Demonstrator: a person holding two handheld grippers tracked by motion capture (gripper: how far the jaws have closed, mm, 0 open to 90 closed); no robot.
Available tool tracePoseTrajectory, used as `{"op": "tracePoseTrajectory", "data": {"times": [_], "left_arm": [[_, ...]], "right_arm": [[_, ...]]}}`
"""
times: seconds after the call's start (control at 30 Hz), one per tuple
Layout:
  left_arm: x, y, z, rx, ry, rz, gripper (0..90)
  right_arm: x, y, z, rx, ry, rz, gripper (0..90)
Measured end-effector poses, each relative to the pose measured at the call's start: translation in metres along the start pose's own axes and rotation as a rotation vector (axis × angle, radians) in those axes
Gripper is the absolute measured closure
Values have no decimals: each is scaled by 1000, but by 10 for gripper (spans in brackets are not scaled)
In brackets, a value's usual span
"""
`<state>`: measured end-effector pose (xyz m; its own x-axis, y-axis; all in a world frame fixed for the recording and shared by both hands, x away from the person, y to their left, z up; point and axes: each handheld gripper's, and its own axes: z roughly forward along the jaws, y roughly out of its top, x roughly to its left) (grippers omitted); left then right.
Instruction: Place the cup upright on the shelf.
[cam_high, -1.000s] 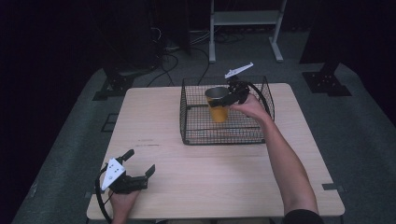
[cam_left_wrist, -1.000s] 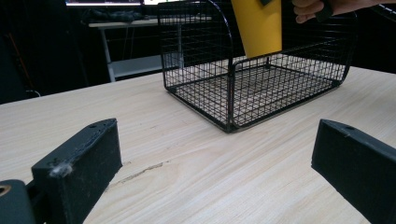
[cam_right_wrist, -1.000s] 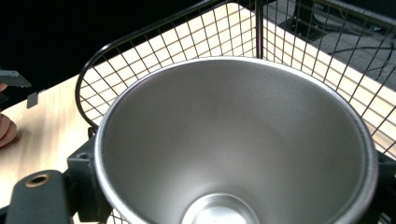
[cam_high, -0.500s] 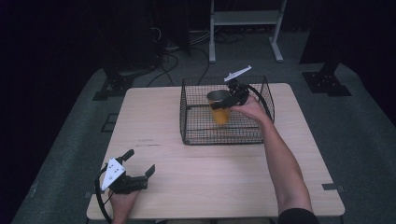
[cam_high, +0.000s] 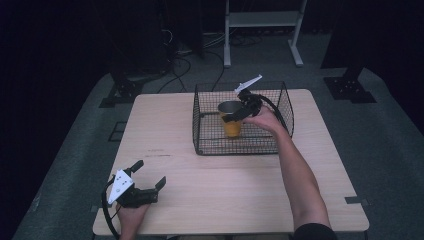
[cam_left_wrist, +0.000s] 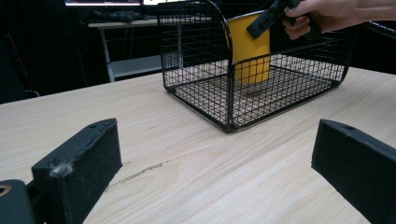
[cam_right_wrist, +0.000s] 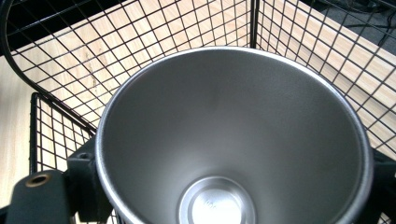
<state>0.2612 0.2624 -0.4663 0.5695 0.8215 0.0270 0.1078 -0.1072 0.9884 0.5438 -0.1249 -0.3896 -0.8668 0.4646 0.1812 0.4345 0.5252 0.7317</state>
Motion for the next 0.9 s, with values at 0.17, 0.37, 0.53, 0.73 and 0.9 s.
{"op": "tracePoseTrajectory", "data": {"times": [0.17, 0.37, 0.53, 0.73, 0.9], "left_arm": [[0, 0, 0, 0, 0, 1, 9], [0, 0, 0, 1, -2, 1, 9], [-1, 0, 1, 1, -4, 2, 9], [-1, 0, 1, 2, -6, 7, 8], [-1, 0, 1, 2, -4, 8, 9]], "right_arm": [[1, -1, 4, 14, -12, -15, 119], [1, -4, 9, 71, -35, -21, 108], [0, -4, 9, 71, -46, -25, 108], [4, -8, 8, 76, -59, -53, 109], [6, -10, 6, 81, -72, -62, 101]]}}
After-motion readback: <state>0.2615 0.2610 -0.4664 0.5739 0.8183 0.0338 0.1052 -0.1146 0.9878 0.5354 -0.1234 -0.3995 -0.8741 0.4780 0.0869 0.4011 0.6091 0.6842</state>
